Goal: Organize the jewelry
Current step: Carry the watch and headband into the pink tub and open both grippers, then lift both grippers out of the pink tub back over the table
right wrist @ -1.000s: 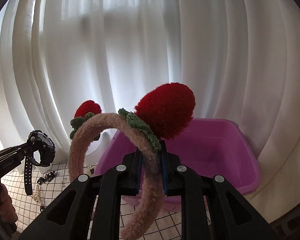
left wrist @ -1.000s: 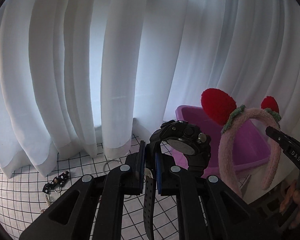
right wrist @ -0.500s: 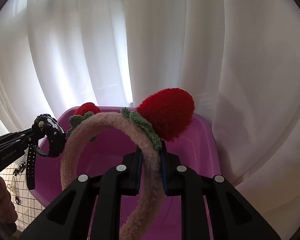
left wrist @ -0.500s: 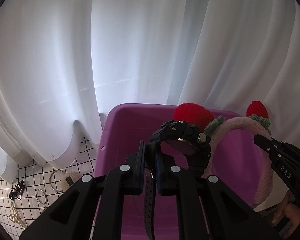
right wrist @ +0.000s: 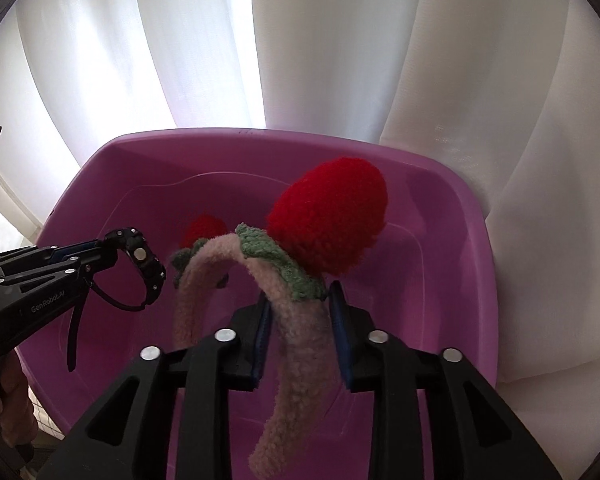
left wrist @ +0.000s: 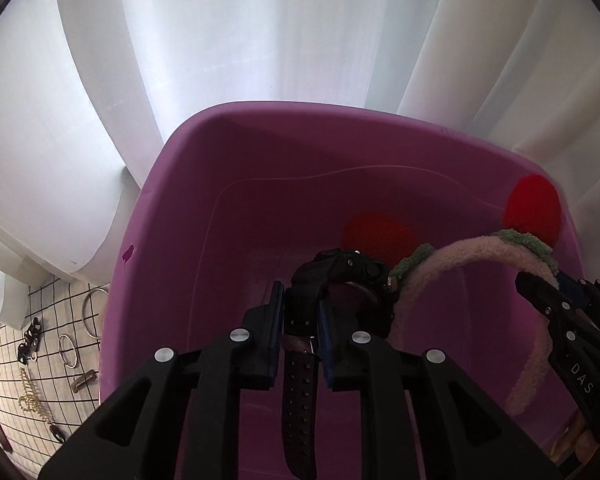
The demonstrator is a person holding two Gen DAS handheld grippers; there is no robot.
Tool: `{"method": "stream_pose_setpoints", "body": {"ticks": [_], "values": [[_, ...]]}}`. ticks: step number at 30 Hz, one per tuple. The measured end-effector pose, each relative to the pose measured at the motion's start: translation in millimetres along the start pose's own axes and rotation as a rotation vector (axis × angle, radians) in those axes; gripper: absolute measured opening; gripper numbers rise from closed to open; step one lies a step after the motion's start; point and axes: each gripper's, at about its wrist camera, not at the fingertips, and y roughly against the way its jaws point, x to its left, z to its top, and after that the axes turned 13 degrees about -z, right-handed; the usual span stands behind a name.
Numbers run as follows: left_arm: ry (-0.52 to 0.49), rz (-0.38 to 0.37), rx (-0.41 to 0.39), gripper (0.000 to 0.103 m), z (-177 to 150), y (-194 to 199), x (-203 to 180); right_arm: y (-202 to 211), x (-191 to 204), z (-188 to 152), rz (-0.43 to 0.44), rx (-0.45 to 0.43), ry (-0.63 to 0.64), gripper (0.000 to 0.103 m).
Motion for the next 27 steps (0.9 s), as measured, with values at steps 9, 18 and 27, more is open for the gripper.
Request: {"method": "stream_pose_setpoints", "body": {"ticks": [9, 18, 27], "values": [[-0.024, 0.039, -0.079, 0.068, -0.4, 16.5, -6.2, 12.4, 0.7, -3.3, 0.003, -0.041, 0.011, 0.062], [-0.009, 0.06, -0.106, 0.071, -4.7, 38.3, -4.3, 27.8, 0.6, -3.9, 0.052, -0.067, 0.002, 0.064], [0.032, 0.058, -0.15, 0.073, -15.1, 66.3, 0.9, 40.5, 5.3, -14.8, 0.105, -0.083, 0.029, 0.064]]}}
